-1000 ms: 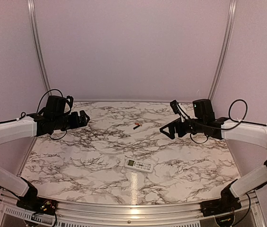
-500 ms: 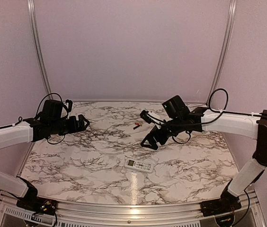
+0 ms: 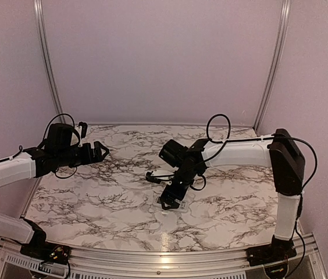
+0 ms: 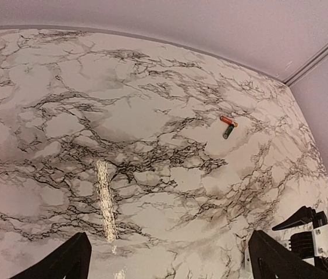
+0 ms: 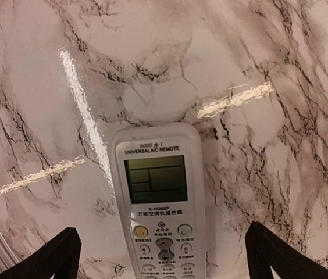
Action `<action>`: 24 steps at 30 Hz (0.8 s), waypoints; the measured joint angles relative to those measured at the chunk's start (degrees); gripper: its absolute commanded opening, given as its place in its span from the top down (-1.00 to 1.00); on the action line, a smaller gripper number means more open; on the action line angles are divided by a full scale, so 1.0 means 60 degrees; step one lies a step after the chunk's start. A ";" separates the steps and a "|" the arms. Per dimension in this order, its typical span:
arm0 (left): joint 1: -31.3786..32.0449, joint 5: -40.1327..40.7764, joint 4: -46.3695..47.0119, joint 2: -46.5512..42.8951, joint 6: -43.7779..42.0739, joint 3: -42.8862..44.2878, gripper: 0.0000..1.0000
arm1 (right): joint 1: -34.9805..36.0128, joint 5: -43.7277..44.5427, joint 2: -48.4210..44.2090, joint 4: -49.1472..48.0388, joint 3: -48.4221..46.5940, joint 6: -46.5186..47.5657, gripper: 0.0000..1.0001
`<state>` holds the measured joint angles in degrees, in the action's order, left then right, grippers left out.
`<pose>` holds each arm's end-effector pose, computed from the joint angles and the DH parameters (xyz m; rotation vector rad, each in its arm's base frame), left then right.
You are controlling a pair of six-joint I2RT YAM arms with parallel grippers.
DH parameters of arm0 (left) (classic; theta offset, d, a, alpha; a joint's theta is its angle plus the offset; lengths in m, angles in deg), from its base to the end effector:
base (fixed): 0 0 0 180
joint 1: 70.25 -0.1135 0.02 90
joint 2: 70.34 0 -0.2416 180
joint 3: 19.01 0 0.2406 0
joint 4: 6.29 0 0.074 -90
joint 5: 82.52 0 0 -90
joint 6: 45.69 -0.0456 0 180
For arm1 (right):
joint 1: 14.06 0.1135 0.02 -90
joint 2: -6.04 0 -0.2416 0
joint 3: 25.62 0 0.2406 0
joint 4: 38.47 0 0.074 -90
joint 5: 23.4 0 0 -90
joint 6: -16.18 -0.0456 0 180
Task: Load the batteries into the remote control
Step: Pick up the remote control from the center of the board.
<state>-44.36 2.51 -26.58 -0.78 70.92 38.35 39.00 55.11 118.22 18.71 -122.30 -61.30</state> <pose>0.2426 -0.1221 0.2249 0.0386 2.2014 -0.6199 0.2201 0.3079 0.1596 -1.6063 2.4115 0.4263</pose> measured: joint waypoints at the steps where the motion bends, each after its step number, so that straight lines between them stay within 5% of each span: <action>1: -0.0004 -0.0026 -0.0004 -0.0055 -0.0007 -0.0011 -0.98 | 0.0015 0.0036 0.0157 0.0160 -0.0146 0.0007 -0.88; 14: -0.0004 -0.0273 0.0270 -0.0197 0.0076 -0.0692 -0.98 | 0.0222 0.0525 0.1519 0.1220 -0.1716 -0.0047 -0.55; 20: 0.0000 -0.0430 0.0572 -0.0204 0.0186 -0.0936 -0.98 | 0.0310 0.0605 0.1949 0.1479 -0.2098 -0.0084 -0.21; 24: 0.0000 -0.0452 0.0678 -0.0229 0.0211 -0.1024 -0.98 | 0.0310 0.0576 0.2004 0.1534 -0.2160 -0.0091 0.22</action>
<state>-44.36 -0.20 -22.51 -2.16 72.18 32.20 40.85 58.57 130.24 27.91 -135.26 -61.85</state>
